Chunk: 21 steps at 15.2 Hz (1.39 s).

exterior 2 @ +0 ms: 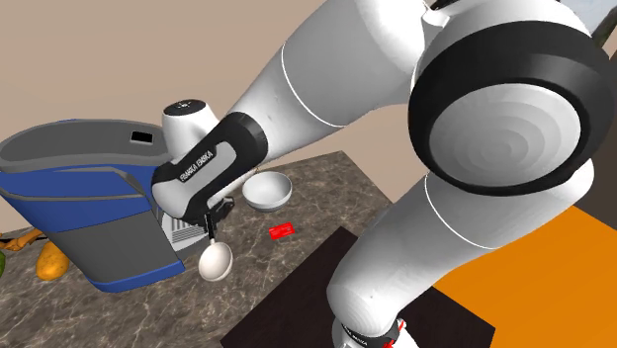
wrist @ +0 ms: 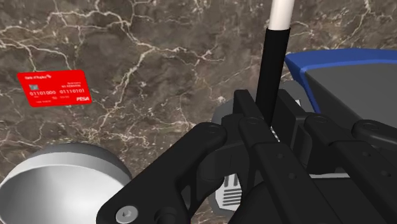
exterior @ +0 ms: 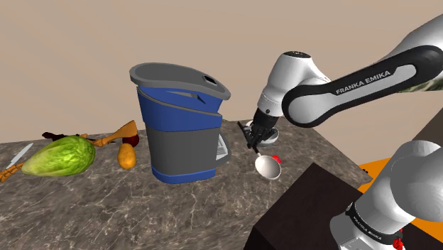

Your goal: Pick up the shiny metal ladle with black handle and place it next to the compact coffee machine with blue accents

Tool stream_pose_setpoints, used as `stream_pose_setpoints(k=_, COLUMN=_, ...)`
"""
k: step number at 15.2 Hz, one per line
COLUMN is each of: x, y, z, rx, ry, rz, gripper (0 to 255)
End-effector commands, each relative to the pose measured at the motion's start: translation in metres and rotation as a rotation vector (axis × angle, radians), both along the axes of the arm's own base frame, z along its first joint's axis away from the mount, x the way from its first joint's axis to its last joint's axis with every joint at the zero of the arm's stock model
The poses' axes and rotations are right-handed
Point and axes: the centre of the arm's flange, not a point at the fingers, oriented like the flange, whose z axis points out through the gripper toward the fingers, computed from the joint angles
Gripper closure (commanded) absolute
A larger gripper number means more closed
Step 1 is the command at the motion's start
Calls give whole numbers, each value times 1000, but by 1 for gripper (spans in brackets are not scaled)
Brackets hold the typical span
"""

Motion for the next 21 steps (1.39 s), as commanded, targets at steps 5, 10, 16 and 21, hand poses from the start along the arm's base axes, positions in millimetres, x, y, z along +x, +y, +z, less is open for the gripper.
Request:
stream_pose_setpoints(k=5, x=0, y=0, z=-33, rx=0, ry=-1, rz=0, gripper=255)
stream_pose_setpoints(k=10, x=0, y=0, z=-59, rx=0, ry=-1, rz=0, gripper=255)
stream_pose_setpoints(k=16, x=0, y=0, z=-91, rx=0, ry=-1, rz=0, gripper=255)
stream_pose_setpoints(k=21, x=0, y=0, z=-117, rx=0, ry=-1, rz=0, gripper=255)
